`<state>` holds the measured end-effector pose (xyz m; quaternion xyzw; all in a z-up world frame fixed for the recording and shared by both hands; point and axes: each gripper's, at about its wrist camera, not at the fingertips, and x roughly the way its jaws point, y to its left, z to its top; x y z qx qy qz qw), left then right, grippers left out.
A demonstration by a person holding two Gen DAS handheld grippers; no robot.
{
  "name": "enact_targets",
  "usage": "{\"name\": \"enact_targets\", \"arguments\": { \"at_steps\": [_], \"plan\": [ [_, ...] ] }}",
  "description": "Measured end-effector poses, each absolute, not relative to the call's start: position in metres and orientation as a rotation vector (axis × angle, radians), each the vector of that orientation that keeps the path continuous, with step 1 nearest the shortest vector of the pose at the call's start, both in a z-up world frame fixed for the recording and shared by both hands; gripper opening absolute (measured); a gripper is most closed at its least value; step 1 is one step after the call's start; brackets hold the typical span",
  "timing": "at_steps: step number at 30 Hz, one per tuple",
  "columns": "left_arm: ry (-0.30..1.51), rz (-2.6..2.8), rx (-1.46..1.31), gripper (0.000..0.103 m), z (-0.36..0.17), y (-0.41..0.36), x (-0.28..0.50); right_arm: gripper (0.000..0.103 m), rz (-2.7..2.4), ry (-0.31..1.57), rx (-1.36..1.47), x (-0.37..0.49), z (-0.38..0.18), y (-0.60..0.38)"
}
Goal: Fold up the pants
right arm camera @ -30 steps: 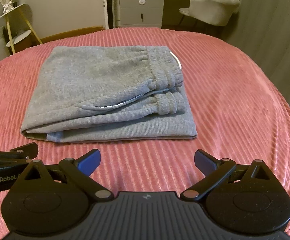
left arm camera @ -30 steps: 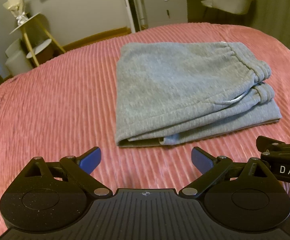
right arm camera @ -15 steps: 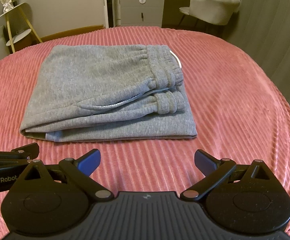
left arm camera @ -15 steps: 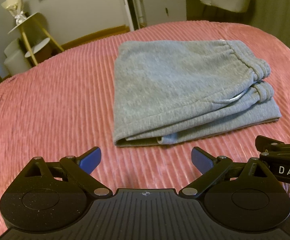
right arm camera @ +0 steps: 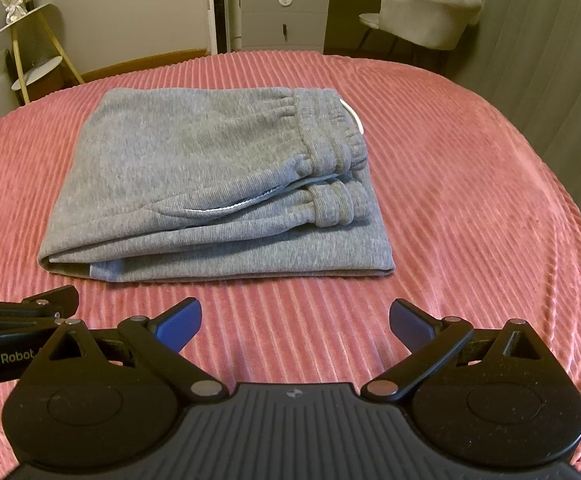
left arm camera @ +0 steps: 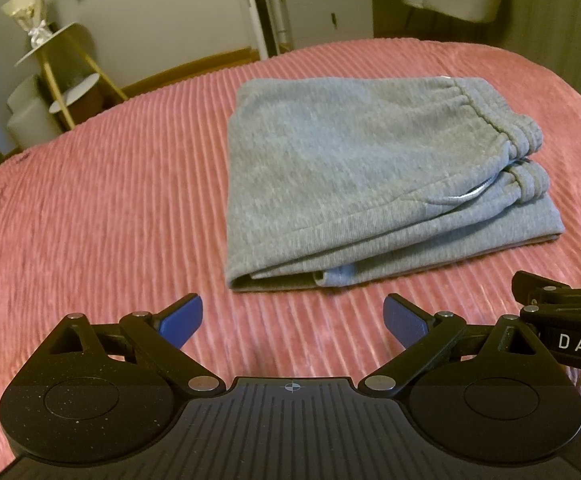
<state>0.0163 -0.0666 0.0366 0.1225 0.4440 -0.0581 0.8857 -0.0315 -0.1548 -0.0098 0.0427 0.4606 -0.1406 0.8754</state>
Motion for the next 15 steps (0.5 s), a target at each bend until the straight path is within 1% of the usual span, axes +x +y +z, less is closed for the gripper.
{"name": "enact_targets", "arguments": {
  "at_steps": [15],
  "plan": [
    [0.926,-0.120,0.258,0.100,0.0345,-0.0668,0.0166,0.100,-0.293,0.964,0.089,-0.0308,-0.0108,-0.1547]
  ]
}}
